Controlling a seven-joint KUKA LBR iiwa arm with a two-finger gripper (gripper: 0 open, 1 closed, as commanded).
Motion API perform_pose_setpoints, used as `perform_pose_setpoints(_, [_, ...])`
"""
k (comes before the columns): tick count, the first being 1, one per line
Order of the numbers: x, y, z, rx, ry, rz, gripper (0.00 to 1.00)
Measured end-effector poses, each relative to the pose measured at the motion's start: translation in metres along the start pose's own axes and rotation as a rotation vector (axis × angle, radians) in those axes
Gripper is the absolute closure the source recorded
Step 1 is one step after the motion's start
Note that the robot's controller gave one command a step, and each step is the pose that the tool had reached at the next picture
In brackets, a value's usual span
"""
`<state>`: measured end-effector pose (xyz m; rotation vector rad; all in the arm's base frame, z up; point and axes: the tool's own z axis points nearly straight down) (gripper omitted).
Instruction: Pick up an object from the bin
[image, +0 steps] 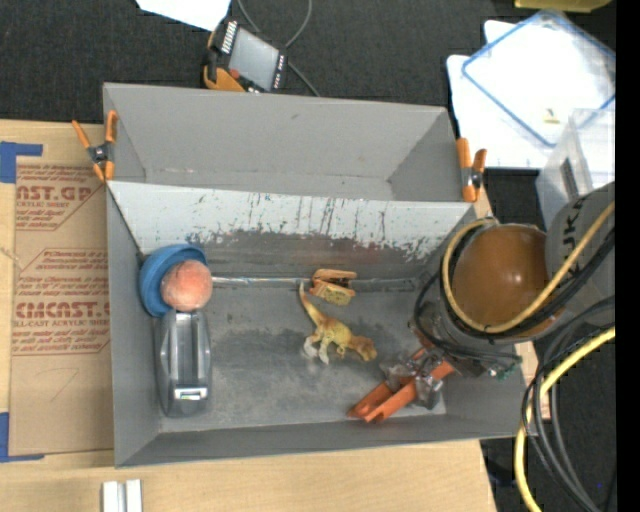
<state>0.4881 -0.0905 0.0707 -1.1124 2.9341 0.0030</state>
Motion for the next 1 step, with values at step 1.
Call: perform_pose_setpoints(1, [0.001,0.0023,-0.0181,-0.007,0.005,0.0,1.0])
